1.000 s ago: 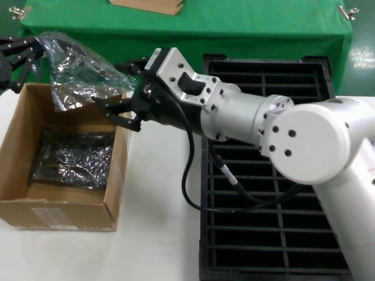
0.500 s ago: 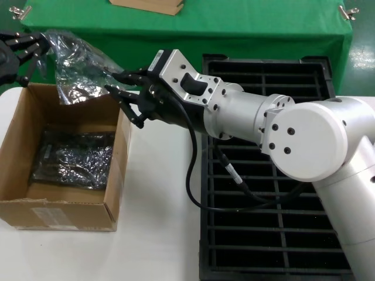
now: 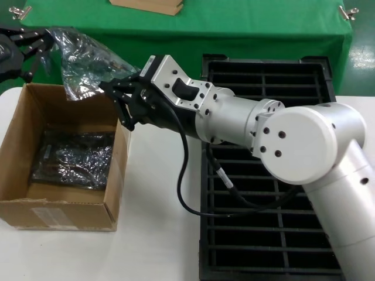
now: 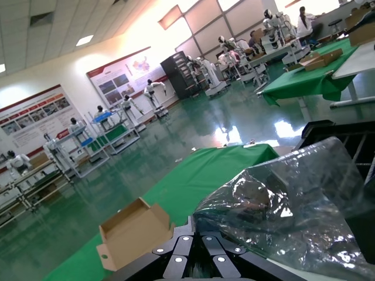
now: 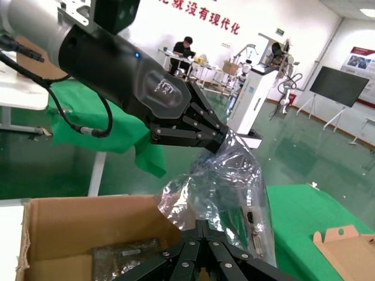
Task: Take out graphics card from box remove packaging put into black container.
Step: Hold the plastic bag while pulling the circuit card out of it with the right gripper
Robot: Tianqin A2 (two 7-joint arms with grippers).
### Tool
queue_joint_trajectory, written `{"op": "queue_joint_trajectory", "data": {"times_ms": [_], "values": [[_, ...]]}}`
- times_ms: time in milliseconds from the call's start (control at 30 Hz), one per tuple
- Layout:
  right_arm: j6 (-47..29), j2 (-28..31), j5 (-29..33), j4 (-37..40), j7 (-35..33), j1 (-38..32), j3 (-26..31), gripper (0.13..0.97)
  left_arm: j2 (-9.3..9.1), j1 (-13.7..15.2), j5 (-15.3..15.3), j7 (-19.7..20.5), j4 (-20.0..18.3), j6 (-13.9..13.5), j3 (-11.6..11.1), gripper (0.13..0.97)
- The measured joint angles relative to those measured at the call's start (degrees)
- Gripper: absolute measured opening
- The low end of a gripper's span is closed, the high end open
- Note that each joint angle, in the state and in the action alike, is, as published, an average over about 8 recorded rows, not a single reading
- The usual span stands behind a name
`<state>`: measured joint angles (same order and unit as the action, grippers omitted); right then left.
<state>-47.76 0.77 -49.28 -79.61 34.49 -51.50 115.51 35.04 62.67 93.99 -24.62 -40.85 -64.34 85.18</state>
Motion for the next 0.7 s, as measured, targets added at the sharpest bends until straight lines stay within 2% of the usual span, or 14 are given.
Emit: {"op": "queue_joint_trajectory", "data": {"times_ms": [333,700], "values": [[3.40,-0.66,-0.45,4.21,-1.01,-2.42,2.04,0.135,1.31,-3.39,0.29,3.33,-6.79,0.14,-0.24,0.139],[5.61,-0.71,0.69,7.13,-0.67,-4.04,2.52,0.135,2.25,-4.20,0.16,4.43,-8.47,0.45,0.05,0.139]]}}
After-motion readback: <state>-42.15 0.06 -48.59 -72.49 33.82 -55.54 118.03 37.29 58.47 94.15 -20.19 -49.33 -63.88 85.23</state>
